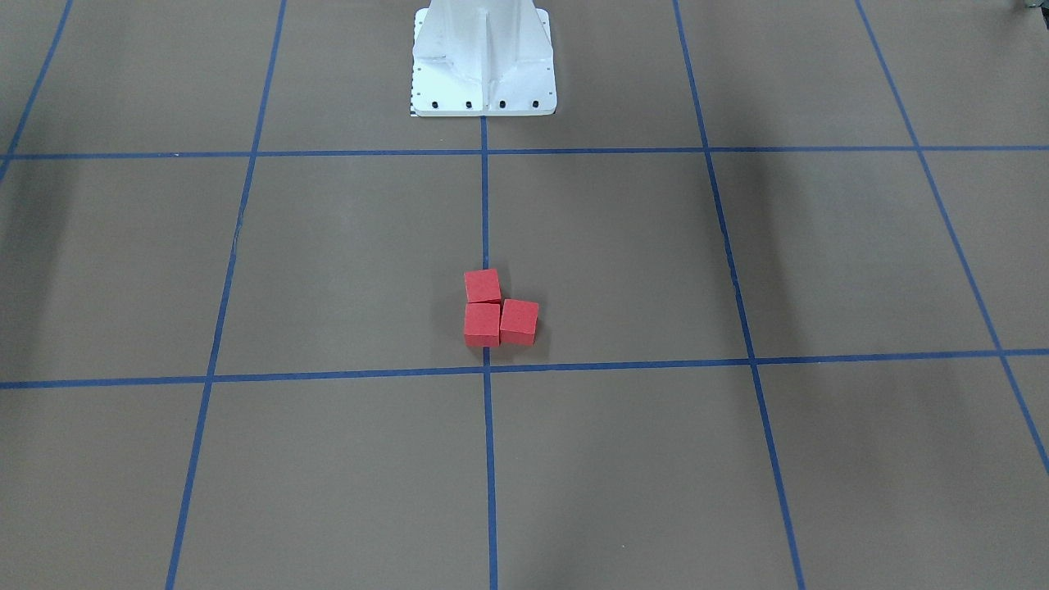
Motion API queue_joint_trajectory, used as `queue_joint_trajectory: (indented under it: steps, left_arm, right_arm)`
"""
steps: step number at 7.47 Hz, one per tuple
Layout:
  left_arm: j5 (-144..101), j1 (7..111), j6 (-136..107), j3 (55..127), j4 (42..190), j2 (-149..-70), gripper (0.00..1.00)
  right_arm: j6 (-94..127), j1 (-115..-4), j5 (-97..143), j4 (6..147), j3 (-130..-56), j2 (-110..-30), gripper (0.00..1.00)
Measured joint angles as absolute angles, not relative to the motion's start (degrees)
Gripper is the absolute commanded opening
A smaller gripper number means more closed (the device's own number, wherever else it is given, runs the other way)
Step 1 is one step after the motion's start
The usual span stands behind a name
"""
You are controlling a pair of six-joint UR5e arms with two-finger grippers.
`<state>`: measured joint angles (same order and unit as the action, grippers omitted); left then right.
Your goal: Form red blocks into L shape at center
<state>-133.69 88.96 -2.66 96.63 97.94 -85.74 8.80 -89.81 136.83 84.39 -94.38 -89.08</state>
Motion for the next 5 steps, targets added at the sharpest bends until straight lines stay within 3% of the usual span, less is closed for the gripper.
queue_joint_trajectory:
  steps: [5]
  left_arm:
    - [-132.2, 88.8, -3.9, 97.6, 97.9, -85.4, 1.0]
  right_arm:
    - [9.4, -89.4, 137.0, 90.0, -95.0, -88.7, 0.99]
